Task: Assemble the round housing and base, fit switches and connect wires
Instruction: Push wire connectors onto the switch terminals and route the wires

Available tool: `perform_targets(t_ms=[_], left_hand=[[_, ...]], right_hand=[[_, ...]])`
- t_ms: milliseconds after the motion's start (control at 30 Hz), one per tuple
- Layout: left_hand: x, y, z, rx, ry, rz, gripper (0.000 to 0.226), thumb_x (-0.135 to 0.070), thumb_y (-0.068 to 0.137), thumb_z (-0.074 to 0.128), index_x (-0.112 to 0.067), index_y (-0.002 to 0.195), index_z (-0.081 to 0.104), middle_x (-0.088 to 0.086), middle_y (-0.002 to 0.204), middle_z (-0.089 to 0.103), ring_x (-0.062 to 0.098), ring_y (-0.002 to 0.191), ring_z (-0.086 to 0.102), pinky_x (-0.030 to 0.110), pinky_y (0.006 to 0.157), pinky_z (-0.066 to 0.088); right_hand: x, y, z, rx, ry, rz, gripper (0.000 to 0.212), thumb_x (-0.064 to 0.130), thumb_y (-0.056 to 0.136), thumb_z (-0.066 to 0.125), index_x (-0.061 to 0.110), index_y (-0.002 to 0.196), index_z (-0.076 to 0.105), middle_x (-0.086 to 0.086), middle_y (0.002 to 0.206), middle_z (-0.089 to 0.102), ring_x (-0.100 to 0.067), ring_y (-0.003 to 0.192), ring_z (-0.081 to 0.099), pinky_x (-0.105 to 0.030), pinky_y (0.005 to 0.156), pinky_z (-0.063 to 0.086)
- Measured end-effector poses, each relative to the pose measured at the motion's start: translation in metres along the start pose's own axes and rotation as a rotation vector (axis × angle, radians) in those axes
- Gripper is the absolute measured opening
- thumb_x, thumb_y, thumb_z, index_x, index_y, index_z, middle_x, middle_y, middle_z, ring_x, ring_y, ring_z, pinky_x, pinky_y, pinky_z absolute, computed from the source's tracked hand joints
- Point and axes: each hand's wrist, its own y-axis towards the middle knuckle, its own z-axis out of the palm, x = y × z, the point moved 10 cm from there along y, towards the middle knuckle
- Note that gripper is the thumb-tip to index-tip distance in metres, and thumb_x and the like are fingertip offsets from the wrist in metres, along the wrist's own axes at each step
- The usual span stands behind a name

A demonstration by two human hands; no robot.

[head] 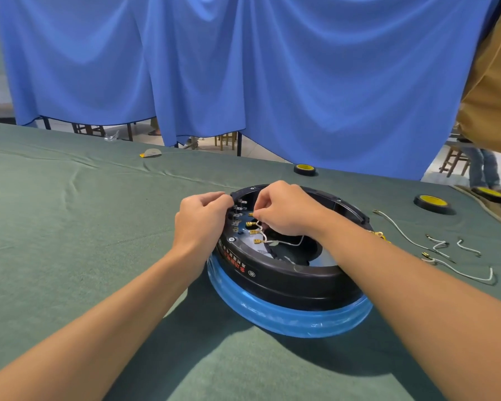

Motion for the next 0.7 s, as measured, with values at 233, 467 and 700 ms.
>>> perform_targets(t_ms=[233,467,700], left_hand=[[-0.001,-0.008,0.006,0.069,-0.089,0.073,0.032,-0.038,0.072,0.055,-0.010,0.079,0.071,0.035,0.092,0.063,0.028,0.077,0.060,0.065,0.088,0.049],[0.002,-0.006,0.004,0.054,-0.066,0.063,0.025,-0.030,0.070,0.054,-0.038,0.060,0.075,0.005,0.084,0.077,0.032,0.091,0.071,0.058,0.090,0.053],[0.011,0.004,0.003,0.044,-0.095,0.025,0.026,-0.033,0.066,0.058,-0.034,0.083,0.077,0.001,0.101,0.076,0.026,0.104,0.068,0.049,0.099,0.050]], right_hand=[[0.005,-0.007,-0.001,0.011,0.029,-0.013,0.014,0.013,0.096,0.054,0.018,0.101,0.066,0.004,0.085,0.060,-0.014,0.087,0.059,-0.016,0.057,0.038],[0.003,-0.011,-0.004,0.013,0.127,0.036,0.009,0.017,0.093,0.063,0.020,0.087,0.067,0.007,0.078,0.063,-0.007,0.071,0.057,-0.019,0.055,0.038],[-0.002,-0.008,-0.004,-0.035,0.155,0.095,0.009,0.014,0.090,0.067,0.016,0.081,0.068,-0.001,0.075,0.066,-0.012,0.064,0.062,-0.019,0.053,0.047]])
